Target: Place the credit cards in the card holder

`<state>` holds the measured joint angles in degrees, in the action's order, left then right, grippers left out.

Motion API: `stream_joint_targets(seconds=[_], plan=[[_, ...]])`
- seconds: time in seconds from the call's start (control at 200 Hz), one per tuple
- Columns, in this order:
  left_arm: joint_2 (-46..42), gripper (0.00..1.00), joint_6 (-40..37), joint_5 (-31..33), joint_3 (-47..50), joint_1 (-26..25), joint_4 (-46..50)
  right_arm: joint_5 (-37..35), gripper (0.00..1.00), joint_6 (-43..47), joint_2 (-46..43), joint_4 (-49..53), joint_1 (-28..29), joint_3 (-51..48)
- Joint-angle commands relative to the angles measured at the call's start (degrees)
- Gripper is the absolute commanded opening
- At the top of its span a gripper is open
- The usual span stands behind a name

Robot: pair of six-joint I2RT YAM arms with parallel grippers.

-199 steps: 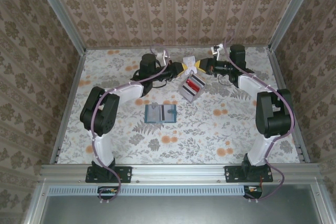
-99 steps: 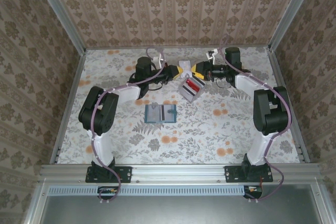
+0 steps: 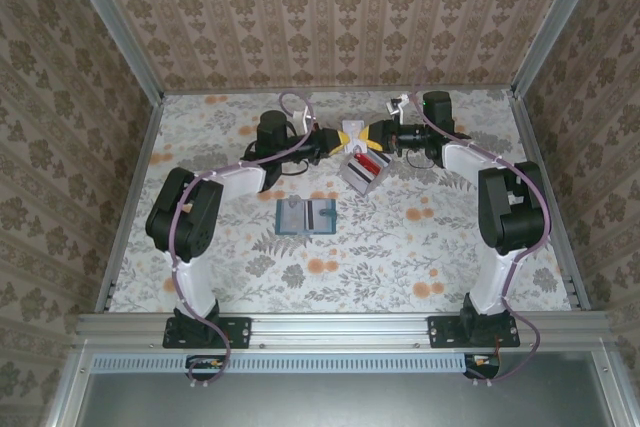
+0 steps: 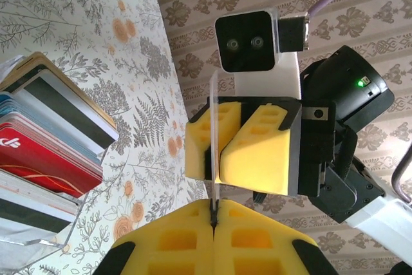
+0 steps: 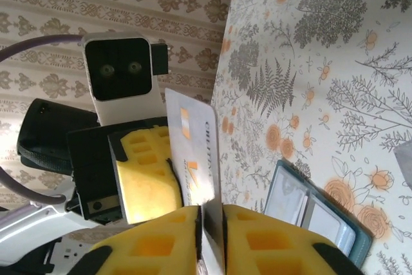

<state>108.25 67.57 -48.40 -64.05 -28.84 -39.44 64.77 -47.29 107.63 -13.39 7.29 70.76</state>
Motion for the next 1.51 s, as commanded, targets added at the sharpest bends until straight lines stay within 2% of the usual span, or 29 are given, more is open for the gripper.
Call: stream_joint_targets(seconds=[0.0, 0.075, 0.195, 0.255, 0.285, 0.405, 0.57, 0.71, 0.86, 0.99, 1.095, 1.325, 1.5], plan=[[-2.84, 0.01, 0.19, -1.76, 1.08, -0.17, -1.11, 2.11, 0.10, -0.61, -0.45, -2.12, 0.43, -0.07], [-3.36, 0.07, -0.19, -1.63, 1.96, 0.33, -0.58, 2.20, 0.06, -0.53, -1.06, -2.04, 0.92, -0.83], [-5.81, 0.23, -3.17, -0.78, 4.23, 2.04, 3.25, 1.36, 0.04, 0.90, -2.68, 0.01, 1.96, -3.08], [-8.07, 0.29, -6.52, 0.10, 5.63, 2.30, 7.93, 0.20, 0.04, 2.58, -3.64, 2.06, 2.74, -4.64], [-9.32, 0.32, -8.51, 0.73, 6.41, 4.27, 10.72, -0.50, 0.04, 3.58, -4.18, 3.50, 3.22, -5.37], [-14.61, 0.37, -16.86, 3.94, 9.24, 6.67, 23.63, -3.83, 0.04, 5.01, -6.03, 5.81, 6.14, -9.32], [-22.53, 0.38, -28.11, 13.78, 12.90, 10.27, 41.87, -11.57, 0.04, 6.02, -7.76, 8.37, 12.65, -13.87], [-29.73, 0.39, -29.88, 19.59, 19.39, 13.28, 45.33, -20.17, 0.04, 3.37, -8.41, 6.48, 18.74, -18.18], [-35.40, 0.41, -30.23, 23.77, 25.20, 14.00, 46.18, -25.62, 0.04, -1.54, -6.54, -1.03, 23.23, -21.84], [-36.29, 0.42, -31.10, 25.47, 26.82, 13.99, 49.58, -26.86, 0.04, -2.89, -3.71, -3.22, 24.65, -20.87], [-35.81, 0.40, -31.24, 26.98, 28.25, 13.90, 51.02, -24.69, 0.04, -3.90, -0.08, -4.77, 25.05, -18.62], [-32.85, 0.29, -31.29, 27.79, 29.27, 12.61, 50.19, -23.64, 0.04, -4.92, 3.29, -6.76, 25.23, -17.01], [-27.01, 0.26, -31.71, 27.04, 27.52, 10.68, 49.44, -23.47, 0.04, -5.75, 3.66, -7.82, 25.25, -16.91]])
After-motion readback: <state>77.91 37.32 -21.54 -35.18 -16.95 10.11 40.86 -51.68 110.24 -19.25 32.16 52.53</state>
